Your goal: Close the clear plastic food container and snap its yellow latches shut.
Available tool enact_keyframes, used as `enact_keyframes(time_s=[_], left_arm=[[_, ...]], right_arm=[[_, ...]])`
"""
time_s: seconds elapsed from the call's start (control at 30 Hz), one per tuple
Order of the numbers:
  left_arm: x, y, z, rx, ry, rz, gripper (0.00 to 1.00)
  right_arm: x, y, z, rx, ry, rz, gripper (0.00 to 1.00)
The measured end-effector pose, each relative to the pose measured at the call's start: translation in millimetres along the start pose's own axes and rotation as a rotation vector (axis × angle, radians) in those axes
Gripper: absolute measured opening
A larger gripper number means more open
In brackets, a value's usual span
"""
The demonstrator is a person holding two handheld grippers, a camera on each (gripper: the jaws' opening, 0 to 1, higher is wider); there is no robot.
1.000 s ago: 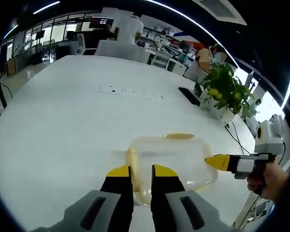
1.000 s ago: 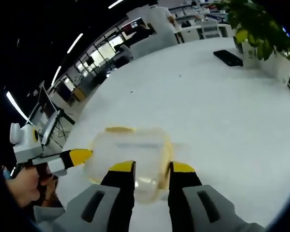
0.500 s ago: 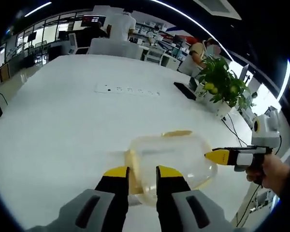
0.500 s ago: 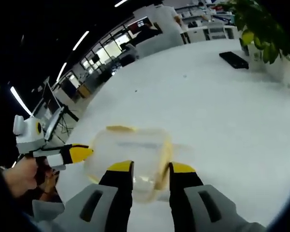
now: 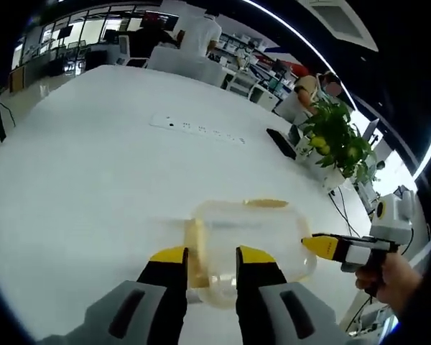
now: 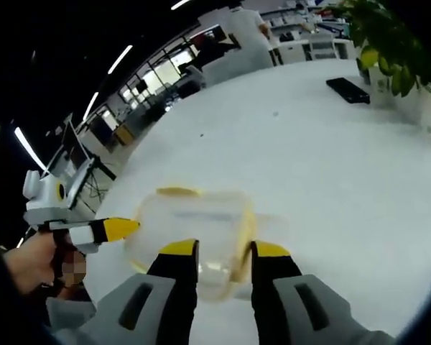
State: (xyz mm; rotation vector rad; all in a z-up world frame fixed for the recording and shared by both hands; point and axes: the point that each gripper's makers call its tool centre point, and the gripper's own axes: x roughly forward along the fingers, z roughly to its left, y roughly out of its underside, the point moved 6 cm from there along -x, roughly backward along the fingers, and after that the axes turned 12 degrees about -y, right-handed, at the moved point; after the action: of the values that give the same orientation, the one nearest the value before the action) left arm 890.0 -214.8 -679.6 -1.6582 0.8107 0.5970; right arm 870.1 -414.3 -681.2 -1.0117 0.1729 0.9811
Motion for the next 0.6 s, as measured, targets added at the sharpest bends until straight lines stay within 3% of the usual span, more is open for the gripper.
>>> enact_keyframes(time_s=[0.13,0.3,0.6], left_arm=[[-0.6,0.0,-0.1,-0.009,-0.006,0.009,0.16],[-0.8,1.1,2.8,-0.103,-0.011,0.030,0.12],[-4.9,0.4,-2.6,-0.038,-0.039,0.009,0.08]], right_arm=[[0.2,0.6,0.8,0.007,0.005,0.006,0.25],[0.5,0.9,2.0,0.015,0.006,0.026,0.24],[2.0,-0.6,4.0,0.007,0.012,0.069,0.22]])
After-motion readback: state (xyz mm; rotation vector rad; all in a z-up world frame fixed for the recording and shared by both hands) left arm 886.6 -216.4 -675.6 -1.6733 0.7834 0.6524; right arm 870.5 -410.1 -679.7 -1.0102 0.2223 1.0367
